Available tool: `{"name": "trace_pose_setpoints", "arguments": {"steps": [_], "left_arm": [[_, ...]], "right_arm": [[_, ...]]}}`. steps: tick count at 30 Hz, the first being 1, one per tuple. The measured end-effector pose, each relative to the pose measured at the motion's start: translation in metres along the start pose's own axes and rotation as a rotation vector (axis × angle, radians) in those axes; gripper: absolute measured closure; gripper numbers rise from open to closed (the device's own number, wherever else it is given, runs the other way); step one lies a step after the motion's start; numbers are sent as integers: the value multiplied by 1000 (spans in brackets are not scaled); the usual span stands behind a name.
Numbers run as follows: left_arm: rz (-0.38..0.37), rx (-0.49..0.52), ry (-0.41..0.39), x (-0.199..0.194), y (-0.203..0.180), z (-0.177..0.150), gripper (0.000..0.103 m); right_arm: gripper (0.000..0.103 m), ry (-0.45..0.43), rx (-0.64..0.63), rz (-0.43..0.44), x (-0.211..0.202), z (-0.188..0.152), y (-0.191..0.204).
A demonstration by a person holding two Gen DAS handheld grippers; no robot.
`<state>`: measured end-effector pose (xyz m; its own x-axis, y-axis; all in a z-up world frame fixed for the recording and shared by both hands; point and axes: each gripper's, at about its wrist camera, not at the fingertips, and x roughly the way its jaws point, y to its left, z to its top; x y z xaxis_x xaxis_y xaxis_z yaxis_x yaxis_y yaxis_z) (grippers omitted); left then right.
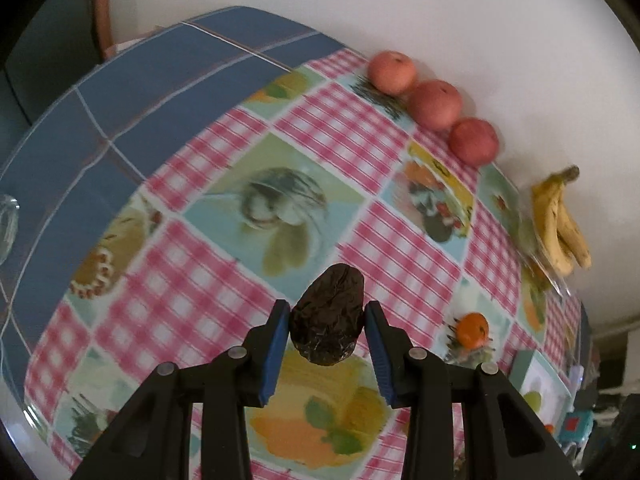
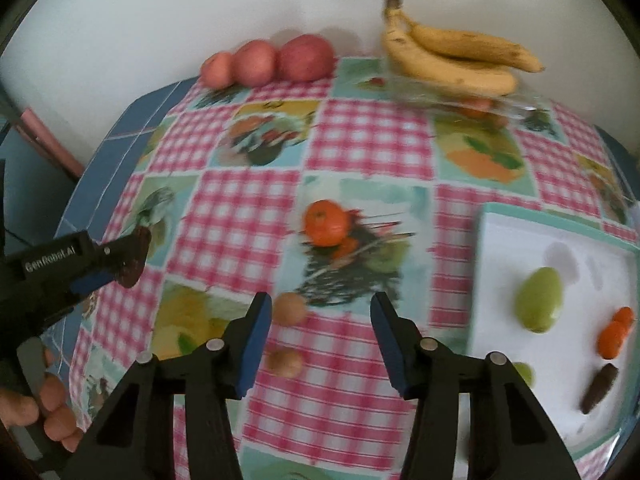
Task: Organize fruits
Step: 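Grasp a brown dried fruit with the left tool while the right tool grasps a small round brown fruit, then lift both fruits and carry them toward the white tray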
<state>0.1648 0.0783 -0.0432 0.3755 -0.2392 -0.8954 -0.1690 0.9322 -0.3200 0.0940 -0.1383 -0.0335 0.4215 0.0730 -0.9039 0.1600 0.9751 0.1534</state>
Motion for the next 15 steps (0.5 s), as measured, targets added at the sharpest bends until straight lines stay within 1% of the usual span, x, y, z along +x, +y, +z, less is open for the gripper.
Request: {"name": "trace_pose_setpoints", "arguments": {"steps": [3,5,9,13,15], "left_arm": [[-6,-9,-4,0,4,1,62],[-12,-9,-1,0,5,1,62],[-22,-2,11,5,0,-1,62],[-29,5,22,7,-3,-2,62],[-32,6,25,7,-3,-2,62]], "right_arm": [[55,20,-15,23,12,-2,10],[56,33,-21,20,19,-2,14],[58,42,-14,29,32,-3,14],[64,60,0,48,45,-4,13],[68,62,-1,43,47,-5,13]]}}
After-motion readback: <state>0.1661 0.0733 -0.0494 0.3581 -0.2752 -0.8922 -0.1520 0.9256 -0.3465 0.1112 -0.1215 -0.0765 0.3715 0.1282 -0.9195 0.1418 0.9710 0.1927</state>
